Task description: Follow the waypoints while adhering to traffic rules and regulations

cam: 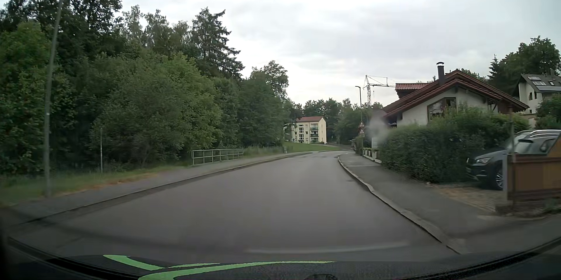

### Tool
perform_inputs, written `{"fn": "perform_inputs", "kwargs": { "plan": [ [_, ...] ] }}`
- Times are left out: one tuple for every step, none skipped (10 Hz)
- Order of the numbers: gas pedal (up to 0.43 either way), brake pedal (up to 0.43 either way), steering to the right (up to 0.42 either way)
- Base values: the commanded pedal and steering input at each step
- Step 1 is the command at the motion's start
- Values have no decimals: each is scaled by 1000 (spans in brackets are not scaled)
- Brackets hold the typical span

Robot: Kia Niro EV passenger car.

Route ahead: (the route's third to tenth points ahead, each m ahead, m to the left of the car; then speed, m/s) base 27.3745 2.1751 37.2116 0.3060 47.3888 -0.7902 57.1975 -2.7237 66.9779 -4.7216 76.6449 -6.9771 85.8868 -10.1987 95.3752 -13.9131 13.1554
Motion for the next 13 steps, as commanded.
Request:
{"fn": "perform_inputs", "kwargs": {
  "plan": [
    [0,0,13],
    [0,0,14],
    [0,0,14],
    [0,0,15],
    [0,0,16],
    [0,0,18],
    [0,0,18],
    [0,6,18],
    [0,37,18],
    [0,67,19],
    [0,91,18],
    [0,122,18],
    [0,159,18]
  ]
}}
